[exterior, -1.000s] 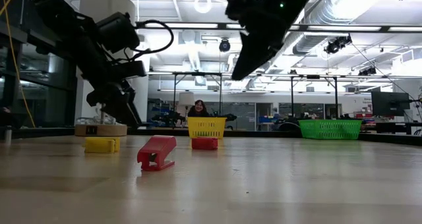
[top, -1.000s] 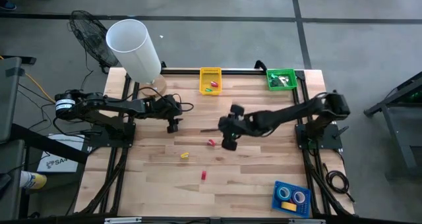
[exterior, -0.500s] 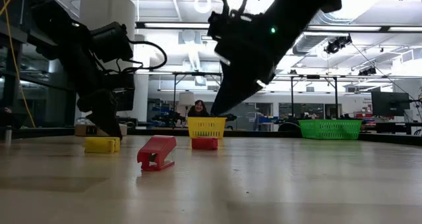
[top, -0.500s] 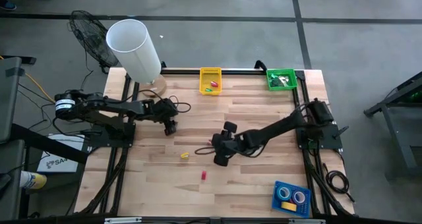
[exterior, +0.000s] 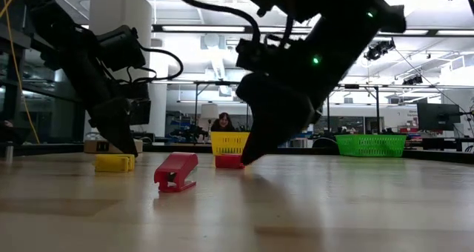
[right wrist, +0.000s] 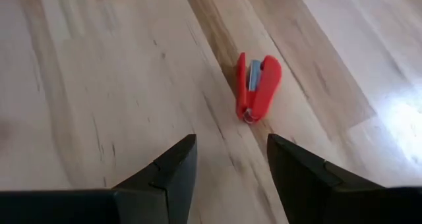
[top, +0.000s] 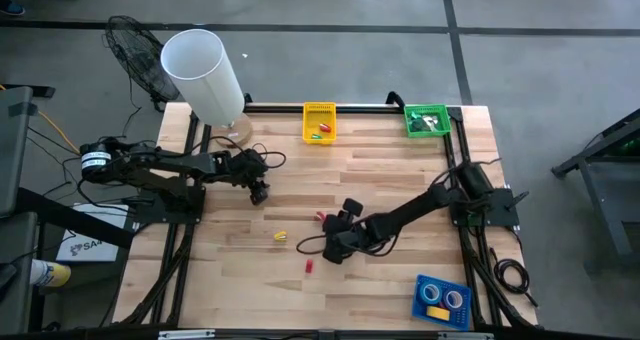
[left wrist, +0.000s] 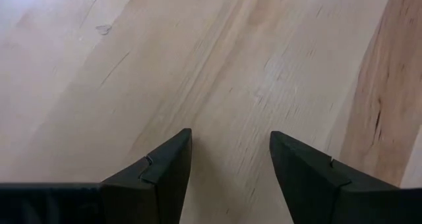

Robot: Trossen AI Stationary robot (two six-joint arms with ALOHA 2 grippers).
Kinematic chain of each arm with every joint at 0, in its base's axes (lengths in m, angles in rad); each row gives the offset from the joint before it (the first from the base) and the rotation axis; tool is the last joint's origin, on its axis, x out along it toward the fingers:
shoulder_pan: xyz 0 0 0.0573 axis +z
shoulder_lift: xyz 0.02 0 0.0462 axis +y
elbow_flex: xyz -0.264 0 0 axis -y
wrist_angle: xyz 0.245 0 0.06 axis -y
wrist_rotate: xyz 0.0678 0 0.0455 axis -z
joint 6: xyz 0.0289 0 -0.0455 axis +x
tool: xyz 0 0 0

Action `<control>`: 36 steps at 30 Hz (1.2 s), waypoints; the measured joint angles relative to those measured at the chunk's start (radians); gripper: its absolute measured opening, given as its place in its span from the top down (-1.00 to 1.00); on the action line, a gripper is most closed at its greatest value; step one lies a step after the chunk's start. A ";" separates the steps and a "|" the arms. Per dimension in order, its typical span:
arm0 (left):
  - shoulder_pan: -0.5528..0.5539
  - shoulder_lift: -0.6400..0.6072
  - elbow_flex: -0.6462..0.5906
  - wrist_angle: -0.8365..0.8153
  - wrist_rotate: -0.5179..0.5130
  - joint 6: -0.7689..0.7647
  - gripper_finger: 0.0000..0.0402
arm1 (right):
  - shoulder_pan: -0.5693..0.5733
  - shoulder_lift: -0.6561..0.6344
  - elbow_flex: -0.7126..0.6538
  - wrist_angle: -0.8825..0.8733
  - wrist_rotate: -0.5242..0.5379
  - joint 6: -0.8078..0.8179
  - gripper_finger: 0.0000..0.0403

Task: Pick and place Stapler, Stapler remover, tape
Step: Put the top red stapler into the yellow bin

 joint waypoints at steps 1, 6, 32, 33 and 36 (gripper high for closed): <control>0.000 0.000 0.000 0.000 0.001 0.000 -0.01 | 0.004 0.008 0.000 0.001 0.004 0.014 0.13; 0.000 0.001 -0.002 0.011 0.002 0.000 -0.01 | 0.015 0.048 0.000 0.042 0.058 0.052 0.13; 0.000 0.003 -0.004 0.046 0.076 0.085 -0.01 | -0.004 0.115 0.003 0.101 0.139 0.104 0.13; 0.001 0.003 -0.004 0.053 0.104 0.091 -0.01 | -0.006 0.113 0.004 0.089 0.131 0.120 0.13; 0.000 0.004 -0.004 0.086 0.193 0.106 -0.01 | -0.017 0.111 0.004 0.080 0.104 0.112 0.13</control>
